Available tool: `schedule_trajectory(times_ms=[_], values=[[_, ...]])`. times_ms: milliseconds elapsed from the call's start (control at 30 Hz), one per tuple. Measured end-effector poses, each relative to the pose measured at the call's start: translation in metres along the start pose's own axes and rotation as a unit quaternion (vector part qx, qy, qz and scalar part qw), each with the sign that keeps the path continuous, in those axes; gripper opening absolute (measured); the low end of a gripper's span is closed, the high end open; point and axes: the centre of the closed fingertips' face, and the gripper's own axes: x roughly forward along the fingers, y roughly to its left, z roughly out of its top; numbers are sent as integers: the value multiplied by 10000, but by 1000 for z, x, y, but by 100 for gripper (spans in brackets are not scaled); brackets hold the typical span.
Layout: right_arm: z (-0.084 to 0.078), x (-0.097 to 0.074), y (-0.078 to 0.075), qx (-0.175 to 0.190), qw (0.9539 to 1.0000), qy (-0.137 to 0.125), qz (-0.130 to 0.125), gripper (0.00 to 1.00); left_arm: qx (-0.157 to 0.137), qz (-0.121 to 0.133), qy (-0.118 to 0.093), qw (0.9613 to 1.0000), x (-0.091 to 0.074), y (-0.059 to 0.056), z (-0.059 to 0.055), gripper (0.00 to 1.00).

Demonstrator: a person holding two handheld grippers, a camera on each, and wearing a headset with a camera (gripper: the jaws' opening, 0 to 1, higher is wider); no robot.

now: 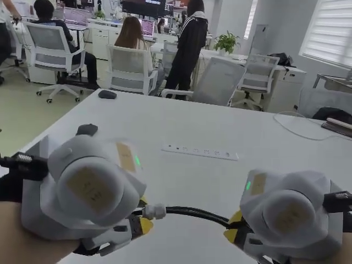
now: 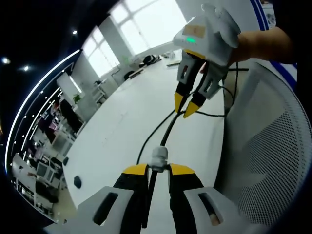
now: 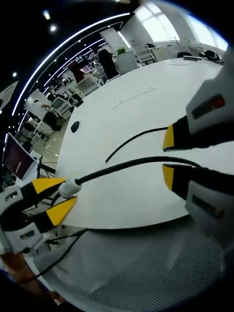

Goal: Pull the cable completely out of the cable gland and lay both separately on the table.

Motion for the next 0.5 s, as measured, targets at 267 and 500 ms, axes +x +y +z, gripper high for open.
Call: schedule_trajectory(times_ms=[267,500], values=[[62,5,26,-566,9954,-704,310,23,183,-97,-167,9996,2,-11,10,16],[77,16,30,-1047,9901,-823,446,7,189,-99,-242,9995,-1,-12,11,16]])
